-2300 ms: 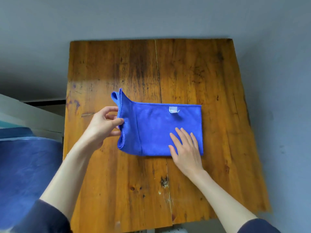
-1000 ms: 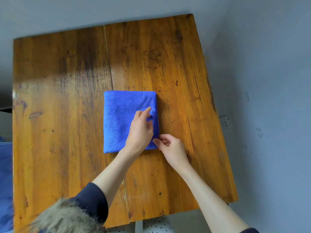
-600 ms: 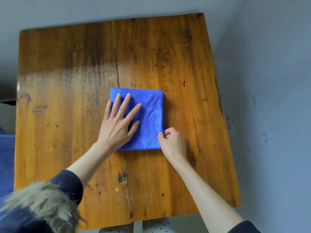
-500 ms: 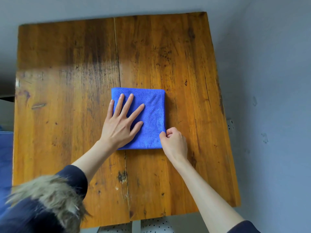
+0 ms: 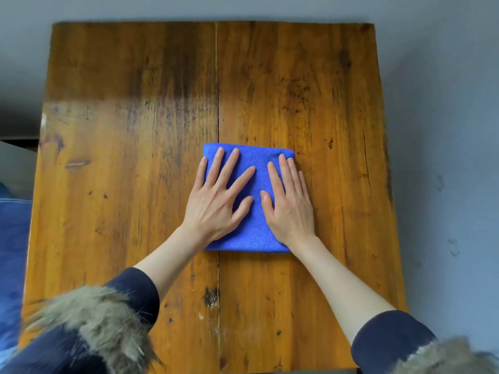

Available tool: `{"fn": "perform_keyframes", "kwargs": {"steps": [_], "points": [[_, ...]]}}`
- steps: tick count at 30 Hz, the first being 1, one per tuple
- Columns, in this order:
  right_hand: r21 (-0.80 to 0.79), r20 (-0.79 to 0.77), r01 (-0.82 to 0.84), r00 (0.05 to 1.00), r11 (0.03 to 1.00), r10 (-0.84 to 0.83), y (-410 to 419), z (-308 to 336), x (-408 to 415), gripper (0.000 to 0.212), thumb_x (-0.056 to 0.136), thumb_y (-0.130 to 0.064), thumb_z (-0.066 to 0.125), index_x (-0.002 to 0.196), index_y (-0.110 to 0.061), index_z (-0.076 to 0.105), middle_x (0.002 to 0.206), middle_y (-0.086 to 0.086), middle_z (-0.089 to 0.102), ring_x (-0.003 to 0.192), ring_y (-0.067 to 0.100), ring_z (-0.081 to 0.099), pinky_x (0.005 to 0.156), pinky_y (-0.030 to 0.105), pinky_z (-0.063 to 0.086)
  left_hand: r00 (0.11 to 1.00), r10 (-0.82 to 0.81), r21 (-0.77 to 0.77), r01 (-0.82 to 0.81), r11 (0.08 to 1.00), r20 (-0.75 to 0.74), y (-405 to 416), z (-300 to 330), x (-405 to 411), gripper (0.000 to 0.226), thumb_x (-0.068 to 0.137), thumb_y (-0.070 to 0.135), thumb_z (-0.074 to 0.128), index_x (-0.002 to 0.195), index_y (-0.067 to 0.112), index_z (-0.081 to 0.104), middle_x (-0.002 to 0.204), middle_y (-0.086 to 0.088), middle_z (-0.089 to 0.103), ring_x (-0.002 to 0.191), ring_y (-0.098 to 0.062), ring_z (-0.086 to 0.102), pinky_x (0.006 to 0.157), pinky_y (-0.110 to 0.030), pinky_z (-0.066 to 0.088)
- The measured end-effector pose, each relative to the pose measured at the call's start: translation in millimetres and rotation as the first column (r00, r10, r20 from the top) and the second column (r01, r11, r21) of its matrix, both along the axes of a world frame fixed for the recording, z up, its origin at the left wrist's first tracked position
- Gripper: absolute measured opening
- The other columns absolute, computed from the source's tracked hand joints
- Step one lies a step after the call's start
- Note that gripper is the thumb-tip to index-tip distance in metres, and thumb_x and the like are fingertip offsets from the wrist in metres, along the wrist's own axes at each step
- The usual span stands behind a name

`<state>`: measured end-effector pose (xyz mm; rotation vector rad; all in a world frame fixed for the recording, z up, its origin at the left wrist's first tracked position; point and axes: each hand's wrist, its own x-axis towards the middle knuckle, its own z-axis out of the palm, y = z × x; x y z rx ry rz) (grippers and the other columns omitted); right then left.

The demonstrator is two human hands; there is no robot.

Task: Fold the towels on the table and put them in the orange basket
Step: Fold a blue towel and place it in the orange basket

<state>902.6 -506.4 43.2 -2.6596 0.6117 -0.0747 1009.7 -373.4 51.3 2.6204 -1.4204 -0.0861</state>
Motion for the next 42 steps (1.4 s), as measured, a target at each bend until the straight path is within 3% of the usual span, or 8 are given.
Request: {"fn": "perform_keyframes", "kwargs": {"steps": [13, 19, 26, 32, 34, 38, 40, 42], "points": [[0.071, -0.162, 0.01, 0.987, 0.997, 0.002, -1, 6, 2, 0.064, 0.099, -0.037, 0.034, 0.149, -0.014, 0.003, 0.158, 0.003, -0.008, 0.141, 0.011, -0.017, 0.118, 0.03, -0.002, 0.998, 0.008, 0.109, -0.001, 0.994, -0.06, 4, -3, 3, 0.064, 0.089, 0.06, 0.029, 0.146, 0.03, 0.027, 0.157, -0.011, 0.014, 0.145, -0.032, 0.007, 0.115, -0.057, 0.005], [0.152, -0.241, 0.071, 0.97, 0.986, -0.033, 0, 23, -32, 0.066, 0.098, -0.037, 0.037, 0.149, -0.023, -0.003, 0.154, -0.002, -0.019, 0.143, 0.015, -0.016, 0.119, 0.036, 0.0, 0.992, 0.021, 0.091, -0.01, 0.996, -0.126, 36, 10, -10, 0.066, 0.089, 0.061, 0.028, 0.148, 0.034, 0.013, 0.158, -0.006, 0.0, 0.145, -0.029, -0.005, 0.113, -0.053, -0.002], [-0.047, -0.185, -0.076, 0.981, 0.996, 0.066, 33, 20, -53, 0.062, 0.094, -0.04, 0.037, 0.147, -0.013, 0.021, 0.156, 0.007, 0.012, 0.144, 0.025, 0.01, 0.116, 0.048, 0.015, 0.997, -0.035, 0.138, 0.044, 0.989, -0.07, 54, 5, -30, 0.059, 0.095, 0.055, 0.02, 0.145, 0.025, 0.028, 0.152, -0.016, 0.025, 0.14, -0.036, 0.023, 0.108, -0.059, 0.02], [0.008, -0.259, -0.09, 0.962, 0.996, 0.089, 31, 12, -54, 0.062, 0.098, -0.043, 0.031, 0.148, -0.018, 0.003, 0.156, 0.0, -0.005, 0.144, 0.017, -0.01, 0.118, 0.042, -0.002, 0.991, -0.078, 0.214, 0.1, 0.972, -0.108, 54, 3, -27, 0.061, 0.091, 0.055, 0.028, 0.143, 0.025, 0.031, 0.15, -0.017, 0.031, 0.137, -0.04, 0.029, 0.106, -0.062, 0.022], [0.076, -0.182, -0.049, 0.981, 0.996, 0.062, 32, 17, -52, 0.058, 0.098, -0.037, 0.036, 0.149, -0.017, 0.015, 0.157, 0.0, 0.003, 0.145, 0.015, -0.006, 0.119, 0.041, -0.001, 0.987, -0.064, 0.178, 0.09, 0.98, -0.15, 55, 8, -29, 0.06, 0.092, 0.053, 0.027, 0.144, 0.023, 0.032, 0.151, -0.016, 0.027, 0.14, -0.038, 0.021, 0.108, -0.059, 0.017], [0.141, 0.031, 0.284, 0.956, 0.949, -0.291, 27, 30, -47, 0.037, 0.093, -0.019, 0.052, 0.128, -0.005, 0.053, 0.137, 0.011, 0.05, 0.13, 0.026, 0.042, 0.109, 0.043, 0.033, 0.905, 0.099, -0.138, -0.169, 0.976, -0.414, 58, 22, -22, 0.052, 0.097, 0.03, 0.042, 0.145, 0.013, 0.031, 0.153, -0.015, 0.022, 0.144, -0.03, 0.015, 0.116, -0.043, 0.016], [0.254, -0.018, 0.468, 0.877, 0.846, -0.48, 21, 35, -39, 0.032, 0.093, -0.02, 0.052, 0.122, -0.007, 0.055, 0.123, 0.009, 0.056, 0.115, 0.025, 0.051, 0.098, 0.039, 0.041, 0.754, 0.256, -0.225, -0.47, 0.853, -0.605, 56, 28, -12, 0.051, 0.096, 0.014, 0.048, 0.143, 0.01, 0.031, 0.144, -0.015, 0.037, 0.134, -0.024, 0.035, 0.112, -0.039, 0.029], [0.38, -0.12, 0.593, 0.793, 0.71, -0.598, 13, 38, -27, 0.03, 0.093, -0.023, 0.052, 0.119, -0.008, 0.056, 0.116, 0.007, 0.058, 0.108, 0.024, 0.055, 0.092, 0.035, 0.041, 0.555, 0.401, -0.145, -0.698, 0.702, -0.729, 51, 33, 1, 0.048, 0.095, 0.012, 0.048, 0.141, 0.012, 0.034, 0.125, -0.009, 0.052, 0.116, -0.021, 0.051, 0.103, -0.039, 0.04]]}}
